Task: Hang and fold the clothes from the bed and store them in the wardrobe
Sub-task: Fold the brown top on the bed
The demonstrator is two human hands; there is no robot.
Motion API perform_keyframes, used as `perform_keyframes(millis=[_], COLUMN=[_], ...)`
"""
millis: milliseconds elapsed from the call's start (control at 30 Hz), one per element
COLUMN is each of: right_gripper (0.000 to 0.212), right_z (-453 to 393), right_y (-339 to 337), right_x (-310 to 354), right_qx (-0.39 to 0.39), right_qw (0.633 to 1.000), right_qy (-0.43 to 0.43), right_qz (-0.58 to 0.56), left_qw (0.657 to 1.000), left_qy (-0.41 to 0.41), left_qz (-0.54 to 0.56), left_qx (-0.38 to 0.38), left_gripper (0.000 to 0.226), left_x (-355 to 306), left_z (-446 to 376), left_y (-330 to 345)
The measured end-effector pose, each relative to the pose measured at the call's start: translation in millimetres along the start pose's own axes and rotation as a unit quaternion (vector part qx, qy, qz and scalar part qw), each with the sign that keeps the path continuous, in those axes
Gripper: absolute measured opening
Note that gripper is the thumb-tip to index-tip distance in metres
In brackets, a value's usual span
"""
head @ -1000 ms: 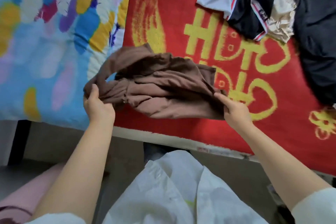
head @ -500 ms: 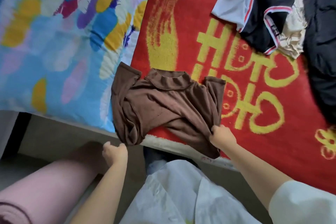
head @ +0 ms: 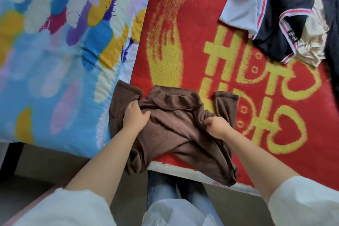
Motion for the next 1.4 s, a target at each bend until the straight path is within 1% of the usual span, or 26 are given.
perform_keyframes(millis=[33, 100, 167, 267, 300, 367, 433, 467, 533, 633, 700, 733, 833, 867, 900, 933, 1000, 1033, 1100, 1167, 1200, 1233, 1267, 1300, 1333, 1400], right_gripper=[0.023, 0.022, 0.012, 0.039, 0.043, 0.044, 0.038, 0.032, 0.022, 0.004, 0.013, 0.02, 0.022, 0.022, 0.025, 0.03, 0.031, 0.03, 0.025, 0.013, 0.012, 0.015, 0.014, 0.015, 0.018, 0.021], right_z=[2, 14, 20, 21, 17, 3, -12, -16, -18, -4, 14, 24, 58, 67, 75, 85, 110, 131, 157, 200, 222, 252, 276, 292, 316, 361], right_y=[4, 13, 16, 6, -1, -10, -11, -12, -19, -33, -48, -58, -98, -114, -129, -146, -176, -193, -219, -247, -258, -270, -279, -285, -290, -287], right_x=[-1, -5, -7, -8, -7, -3, 3, 2, -1, -22, -34, -39, -50, -52, -53, -56, -63, -68, -78, -91, -96, -102, -104, -105, -106, -106], right_qx=[-0.003, -0.02, -0.078, -0.184, -0.214, -0.212, -0.16, -0.147, -0.169, -0.217, -0.214, -0.217, -0.228, -0.225, -0.214, -0.202, -0.188, -0.2, -0.232, -0.317, -0.367, -0.422, -0.47, -0.505, -0.544, -0.606], right_qw=[1.0, 1.0, 0.995, 0.972, 0.964, 0.964, 0.975, 0.975, 0.957, 0.896, 0.849, 0.835, 0.822, 0.823, 0.836, 0.861, 0.912, 0.93, 0.947, 0.929, 0.91, 0.886, 0.862, 0.844, 0.822, 0.782], right_qy=[0.0, 0.014, 0.021, 0.04, 0.041, 0.057, 0.098, 0.122, 0.154, 0.161, 0.141, 0.13, 0.102, 0.088, 0.078, 0.072, 0.079, 0.083, 0.106, 0.136, 0.146, 0.152, 0.152, 0.151, 0.146, 0.123], right_qz=[-0.001, -0.006, -0.051, -0.142, -0.154, -0.147, -0.117, -0.116, -0.176, -0.353, -0.463, -0.49, -0.512, -0.514, -0.499, -0.462, -0.357, -0.297, -0.193, -0.132, -0.123, -0.122, -0.11, -0.095, -0.084, -0.083], left_qw=[1.0, 0.998, 0.995, 0.99, 0.985, 0.969, 0.966, 0.972, 0.992, 0.998, 0.992, 0.988, 0.97, 0.964, 0.957, 0.949, 0.933, 0.922, 0.906, 0.892, 0.892, 0.888, 0.88, 0.873, 0.868, 0.87], left_qy=[-0.016, -0.024, -0.019, 0.003, 0.019, 0.054, 0.06, 0.058, 0.04, 0.04, 0.079, 0.104, 0.188, 0.216, 0.242, 0.272, 0.321, 0.351, 0.395, 0.443, 0.45, 0.455, 0.454, 0.446, 0.447, 0.438], left_qz=[-0.016, -0.061, -0.094, -0.109, -0.134, -0.207, -0.237, -0.218, -0.114, 0.04, 0.087, 0.102, 0.134, 0.139, 0.139, 0.14, 0.14, 0.137, 0.13, 0.087, 0.032, -0.048, -0.139, -0.196, -0.207, -0.136], left_qx=[0.008, 0.017, 0.034, 0.087, 0.11, 0.126, 0.085, 0.063, 0.019, -0.038, -0.053, -0.059, -0.07, -0.072, -0.074, -0.078, -0.086, -0.091, -0.077, -0.014, 0.022, 0.033, 0.019, -0.014, -0.071, -0.181], left_gripper=[0.07, 0.069, 0.062, 0.052, 0.051, 0.051, 0.042, 0.038, 0.033, 0.029, 0.027, 0.025, 0.022, 0.021, 0.02, 0.021, 0.02, 0.019, 0.012, 0.016, 0.019, 0.024, 0.035, 0.042, 0.04, 0.03], left_x=[4, 9, 11, 10, 9, 12, 13, 10, 1, -22, -45, -59, -113, -132, -151, -171, -205, -225, -252, -278, -286, -293, -298, -304, -313, -323], left_z=[-10, -18, -24, -27, -26, -25, -28, -30, -30, -20, -14, -10, 3, 9, 15, 22, 44, 62, 84, 114, 128, 149, 164, 170, 186, 230], left_y=[-1, -2, -4, 1, 5, 10, 6, 3, -6, -25, -37, -44, -66, -73, -80, -89, -111, -127, -147, -161, -165, -170, -177, -186, -202, -231])
Point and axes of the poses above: each hand's wrist, its own z-axis away from the middle knuckle, its own y-axis out of the palm, x = y × z, the point moved 7 cm from there along -z, towards the middle knuckle, and after that the axes turned 9 degrees about z, right-handed, at the moved point
